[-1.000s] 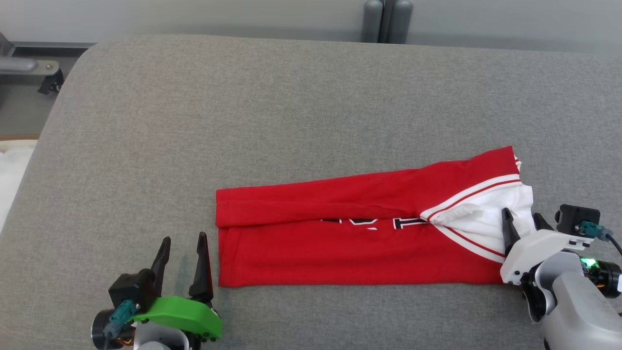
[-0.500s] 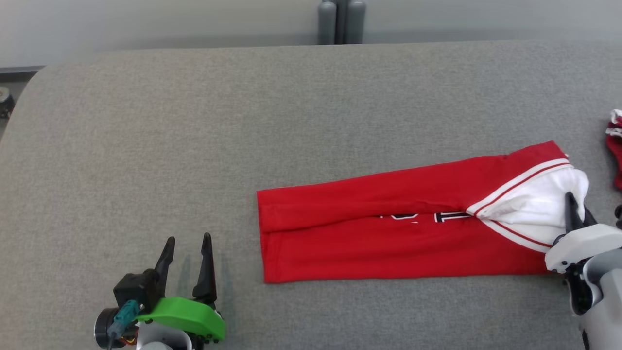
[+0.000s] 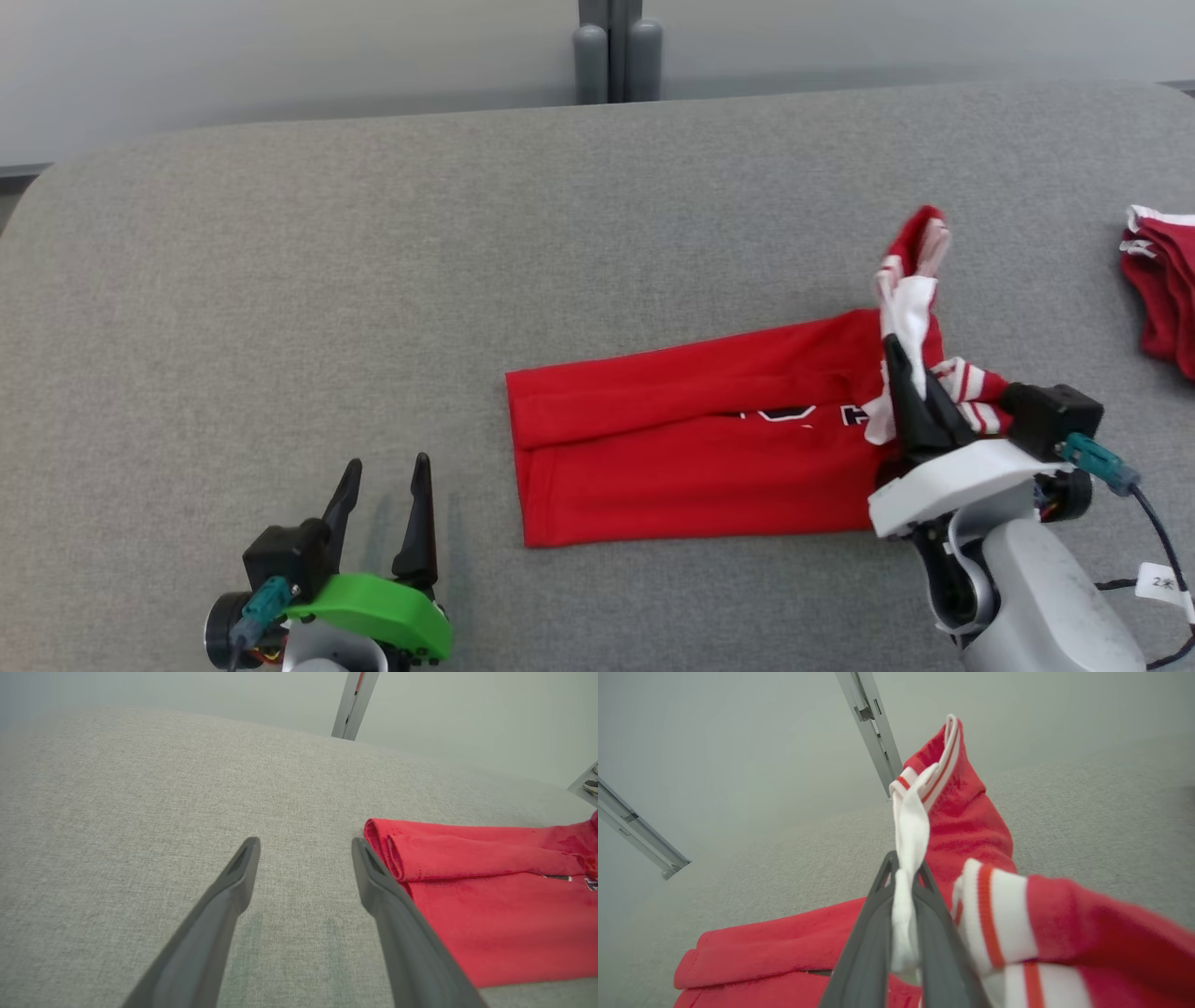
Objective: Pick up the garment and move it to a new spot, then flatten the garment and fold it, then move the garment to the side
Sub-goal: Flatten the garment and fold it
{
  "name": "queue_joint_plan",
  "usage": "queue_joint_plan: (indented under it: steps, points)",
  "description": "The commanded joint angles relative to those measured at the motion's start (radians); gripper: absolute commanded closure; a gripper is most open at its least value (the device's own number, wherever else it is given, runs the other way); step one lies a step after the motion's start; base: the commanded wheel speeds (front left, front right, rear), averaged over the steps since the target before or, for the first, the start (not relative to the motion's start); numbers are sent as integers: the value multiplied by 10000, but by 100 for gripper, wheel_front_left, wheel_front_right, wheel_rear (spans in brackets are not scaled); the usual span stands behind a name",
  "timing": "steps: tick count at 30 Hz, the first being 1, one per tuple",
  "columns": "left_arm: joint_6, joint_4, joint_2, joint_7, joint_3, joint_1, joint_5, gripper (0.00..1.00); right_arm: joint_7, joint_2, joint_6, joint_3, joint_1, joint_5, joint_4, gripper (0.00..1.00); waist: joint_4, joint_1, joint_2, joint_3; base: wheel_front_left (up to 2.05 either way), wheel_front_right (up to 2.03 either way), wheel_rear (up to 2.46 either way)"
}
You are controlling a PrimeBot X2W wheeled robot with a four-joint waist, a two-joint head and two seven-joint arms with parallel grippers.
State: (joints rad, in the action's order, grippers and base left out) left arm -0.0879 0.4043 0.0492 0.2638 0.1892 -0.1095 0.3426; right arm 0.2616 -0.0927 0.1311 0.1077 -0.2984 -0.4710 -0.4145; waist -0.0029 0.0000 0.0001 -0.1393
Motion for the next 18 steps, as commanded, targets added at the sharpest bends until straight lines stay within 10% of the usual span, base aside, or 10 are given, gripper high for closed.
queue_joint_plan:
  steps: [1,16,18]
  points:
    - [22,41,38,1,-35,35,81,0,-80,-64,-10,400,14,-261,133,100,279,0,-1,54,0,0,0]
    - [-91,326,38,1,337,-69,-17,0,-147,378,-9,4145,-1212,-1814,-911,100,1901,0,-1,195,0,0,0]
    - [-99,381,37,1,268,-156,-53,0,-89,395,-9,4701,-1444,-2422,-1032,31,1928,0,-1,237,0,0,0]
